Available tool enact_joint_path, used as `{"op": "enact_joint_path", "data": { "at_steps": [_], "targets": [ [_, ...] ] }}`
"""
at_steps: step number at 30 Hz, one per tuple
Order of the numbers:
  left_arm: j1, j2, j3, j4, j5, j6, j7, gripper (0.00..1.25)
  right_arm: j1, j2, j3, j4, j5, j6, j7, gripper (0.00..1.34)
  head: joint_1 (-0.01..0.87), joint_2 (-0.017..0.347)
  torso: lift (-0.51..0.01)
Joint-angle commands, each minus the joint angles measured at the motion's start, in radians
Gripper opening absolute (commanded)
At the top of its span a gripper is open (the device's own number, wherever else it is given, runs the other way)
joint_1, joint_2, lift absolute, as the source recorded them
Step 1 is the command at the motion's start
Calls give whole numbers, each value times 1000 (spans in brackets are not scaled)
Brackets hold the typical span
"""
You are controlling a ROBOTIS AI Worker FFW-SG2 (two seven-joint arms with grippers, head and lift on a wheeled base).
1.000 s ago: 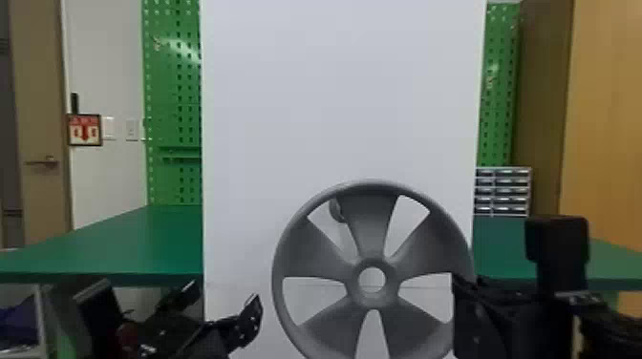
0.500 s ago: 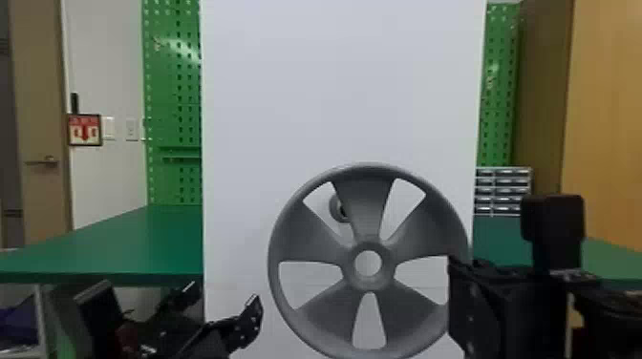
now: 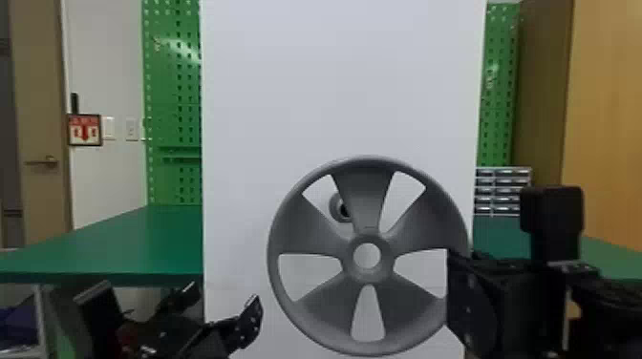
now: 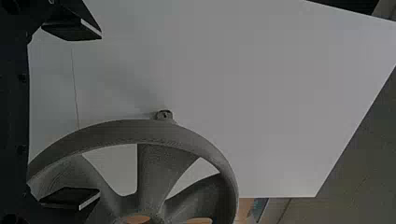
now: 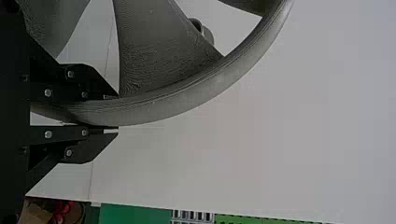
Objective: Hold the wheel and insert it
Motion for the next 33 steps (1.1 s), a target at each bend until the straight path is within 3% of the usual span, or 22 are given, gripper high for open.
{"op": "enact_joint_path", "data": {
  "at_steps": [1,8,33],
  "targets": [
    [1,0,-2,1,0,0,0,1147,-16,11,6,0,20,3,0,209,97,15,-442],
    [1,0,-3,3,0,0,0,1147,-45,24,24,0,77,3,0,209,97,15,-442],
    [1,2,-5,4,2,0,0,1147,-90,44,61,6,100,3,0,209,97,15,-442]
  ]
}}
